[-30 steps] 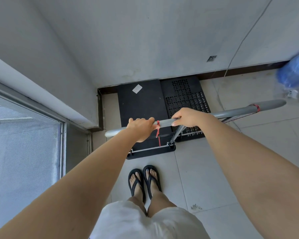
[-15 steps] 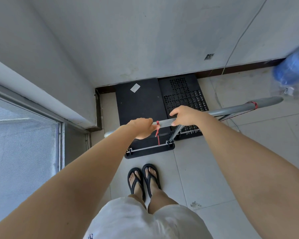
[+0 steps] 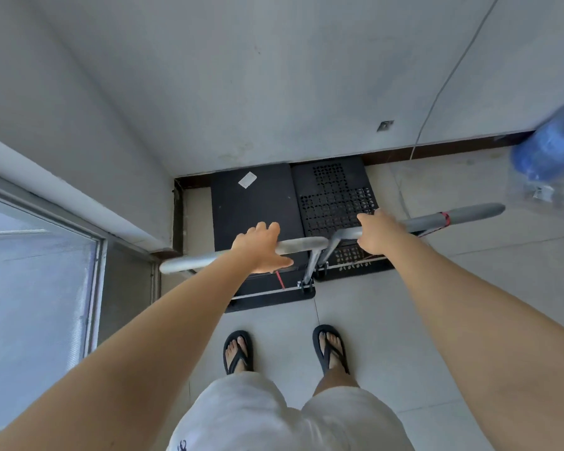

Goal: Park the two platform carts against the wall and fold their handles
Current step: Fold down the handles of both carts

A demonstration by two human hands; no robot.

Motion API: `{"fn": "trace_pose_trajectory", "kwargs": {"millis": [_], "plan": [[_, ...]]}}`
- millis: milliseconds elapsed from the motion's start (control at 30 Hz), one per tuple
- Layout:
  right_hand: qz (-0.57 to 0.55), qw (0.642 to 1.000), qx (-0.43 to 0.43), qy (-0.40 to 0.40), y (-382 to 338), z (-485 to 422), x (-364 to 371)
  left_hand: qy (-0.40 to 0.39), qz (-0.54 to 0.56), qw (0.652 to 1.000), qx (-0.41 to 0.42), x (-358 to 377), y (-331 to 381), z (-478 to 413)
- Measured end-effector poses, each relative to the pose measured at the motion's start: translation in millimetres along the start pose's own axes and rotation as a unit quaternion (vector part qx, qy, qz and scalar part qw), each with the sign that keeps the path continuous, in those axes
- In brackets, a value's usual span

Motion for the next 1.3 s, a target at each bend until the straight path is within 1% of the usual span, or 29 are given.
{"fn": "trace_pose_trajectory", "kwargs": {"millis": [133, 233, 367, 467, 567, 700, 900, 967, 1067, 1167, 1300], "plan": [[0.092, 0.996, -0.017, 0.002, 30.8, -13.0, -13.1, -0.023, 0.011, 1.000, -0.008, -1.6, 52.5, -18.7], [0.125, 0.991, -0.050, 0.001, 47.1, -19.8, -15.5, -0.038, 0.006, 0.999, -0.034, 1.7, 80.9, -29.9], [0.137, 0.988, -0.077, -0.007, 56.0, -29.8, -7.9, -0.038, -0.023, 0.996, -0.079, 5.3, 85.2, -38.1], [0.158, 0.985, -0.072, 0.009, 51.9, -38.3, -6.3, -0.027, -0.056, 0.994, -0.092, 9.6, 83.7, -45.4], [0.142, 0.987, -0.074, 0.023, 46.0, -43.1, -8.3, 0.000, -0.096, 0.992, -0.079, 8.2, 87.0, -52.4], [0.133, 0.988, -0.082, 0.021, 43.9, -41.3, -7.5, 0.020, -0.125, 0.990, -0.055, 7.7, 88.2, -56.3], [0.127, 0.988, -0.085, 0.030, 40.1, -39.3, -3.9, 0.046, -0.132, 0.990, -0.032, 7.5, 87.9, -56.3], [0.116, 0.989, -0.091, 0.019, 40.8, -43.0, -7.5, 0.047, -0.123, 0.991, -0.033, 7.0, 88.7, -56.2], [0.090, 0.989, -0.113, -0.021, 38.9, -46.9, -9.7, 0.031, -0.078, 0.995, -0.054, 5.3, 86.9, -55.1], [0.091, 0.987, -0.134, -0.018, 33.2, -43.4, -10.0, 0.013, -0.047, 0.997, -0.061, 6.6, 84.0, -57.1], [0.031, 0.988, -0.149, -0.017, 29.1, -33.6, -11.9, -0.010, -0.001, 0.999, -0.037, 7.6, 91.3, -58.0]]}}
Point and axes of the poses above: each hand's wrist, its own z-axis away from the middle knuckle, its own x-axis out of the palm, y = z × x, the point moved 7 cm from there along -z, towards the middle knuckle, and after that the axes turned 11 degrees about -y, right-handed, at the moved point
